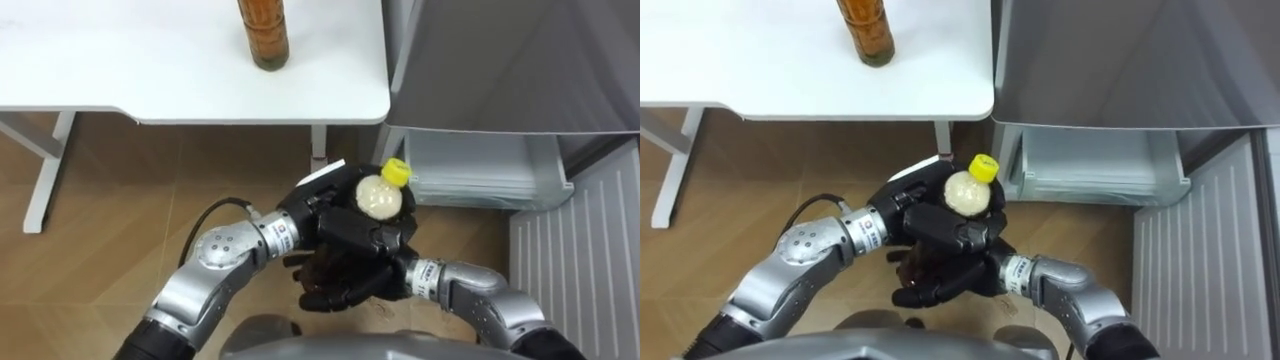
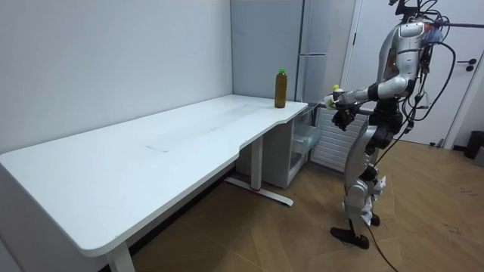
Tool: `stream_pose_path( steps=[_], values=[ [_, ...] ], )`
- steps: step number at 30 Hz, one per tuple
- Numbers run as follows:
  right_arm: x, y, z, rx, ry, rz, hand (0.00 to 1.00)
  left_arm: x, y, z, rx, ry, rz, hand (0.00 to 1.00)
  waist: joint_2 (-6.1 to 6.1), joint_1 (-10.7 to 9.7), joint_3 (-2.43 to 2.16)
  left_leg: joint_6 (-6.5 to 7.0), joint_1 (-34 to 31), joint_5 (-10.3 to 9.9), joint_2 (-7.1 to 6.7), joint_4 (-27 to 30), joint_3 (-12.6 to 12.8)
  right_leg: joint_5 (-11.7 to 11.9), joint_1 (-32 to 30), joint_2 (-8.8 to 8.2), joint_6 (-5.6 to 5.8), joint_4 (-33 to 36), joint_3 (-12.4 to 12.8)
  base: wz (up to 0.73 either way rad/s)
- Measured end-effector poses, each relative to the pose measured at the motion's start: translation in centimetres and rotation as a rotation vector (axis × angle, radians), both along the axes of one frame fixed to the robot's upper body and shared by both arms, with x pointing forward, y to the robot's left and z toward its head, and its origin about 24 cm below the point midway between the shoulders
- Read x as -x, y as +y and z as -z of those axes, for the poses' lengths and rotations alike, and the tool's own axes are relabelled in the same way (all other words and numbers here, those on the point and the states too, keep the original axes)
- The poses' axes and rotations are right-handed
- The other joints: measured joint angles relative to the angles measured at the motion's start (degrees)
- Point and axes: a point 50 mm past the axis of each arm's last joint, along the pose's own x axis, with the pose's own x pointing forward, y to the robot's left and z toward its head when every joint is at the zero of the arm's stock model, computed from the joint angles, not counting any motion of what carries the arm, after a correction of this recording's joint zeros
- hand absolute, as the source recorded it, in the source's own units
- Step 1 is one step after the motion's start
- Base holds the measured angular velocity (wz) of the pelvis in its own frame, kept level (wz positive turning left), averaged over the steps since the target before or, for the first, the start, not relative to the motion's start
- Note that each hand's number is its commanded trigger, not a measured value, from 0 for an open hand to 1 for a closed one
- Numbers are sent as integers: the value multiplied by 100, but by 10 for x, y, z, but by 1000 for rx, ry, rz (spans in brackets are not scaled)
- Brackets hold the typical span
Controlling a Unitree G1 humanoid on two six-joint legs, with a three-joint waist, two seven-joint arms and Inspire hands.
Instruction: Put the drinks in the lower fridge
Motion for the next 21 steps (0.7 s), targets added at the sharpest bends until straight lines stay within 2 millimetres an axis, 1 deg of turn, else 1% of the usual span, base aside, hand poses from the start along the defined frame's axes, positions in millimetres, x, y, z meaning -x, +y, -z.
stream_pose_path(
  steps=[7, 8, 9, 10, 11, 12, 13, 14, 15, 16, 21],
  values=[
    [-2, 1, -2, -11, -36, -1, 100, -4, 5, -3, 48, 9, -25, 100, -3, 2, -5, 0, 18, 0, 6, -37, 66, -2, -16, -2, 2, -20, 40, -2],
    [-2, 1, -3, -13, -46, 0, 100, -4, 5, -4, 61, 14, -32, 100, -9, -2, -12, 0, 20, 0, 5, -38, 69, -3, -18, -2, 3, -21, 43, 0],
    [-3, 1, -3, -14, -49, 2, 100, -5, 5, -4, 65, 14, -36, 95, -14, -3, -22, 0, 24, 1, 5, -37, 72, -3, -20, -3, 4, -22, 47, 0],
    [-3, 1, -3, -14, -51, 3, 100, -5, 6, -4, 69, 14, -39, 92, -26, -3, -41, -1, 32, 1, 5, -35, 75, -4, -20, -3, 4, -22, 50, 0],
    [-3, 1, -3, -15, -52, 3, 100, -5, 6, -4, 70, 15, -41, 87, -40, -1, -55, -1, 45, 2, 6, -36, 75, -4, -13, -3, 5, -22, 52, 0],
    [-3, 1, -3, -15, -53, 3, 100, -5, 6, -4, 72, 17, -43, 81, -45, -2, -59, -1, 57, 2, 6, -38, 77, -4, -6, -3, 4, -22, 53, 0],
    [-3, 1, -3, -16, -54, 2, 100, -5, 6, -4, 77, 19, -47, 67, -50, 0, -64, -1, 74, 2, 7, -40, 85, -4, 4, -3, 4, -18, 60, -4],
    [-3, 1, -4, -16, -56, 4, 100, -6, 6, -4, 78, 18, -54, 56, -50, -1, -64, -1, 79, 2, 8, -40, 95, -3, 4, -3, 4, -14, 71, -4],
    [-3, 1, -4, -16, -56, 4, 100, -6, 7, -4, 79, 18, -57, 16, -50, -1, -64, -1, 80, 2, 9, -42, 100, -3, 4, -4, 4, -13, 73, -4],
    [-3, 1, -3, -16, -56, 4, 100, -6, 7, -4, 80, 18, -60, 0, -50, -1, -64, -1, 86, 1, 10, -45, 109, -3, 4, -4, 4, -8, 82, -4],
    [3, 2, 0, -21, -26, 7, 100, -6, 9, -2, 59, 18, -71, 0, -45, 7, -66, 0, 108, 0, 16, -79, 133, -2, 12, -4, 2, 5, 107, -2]
  ],
)
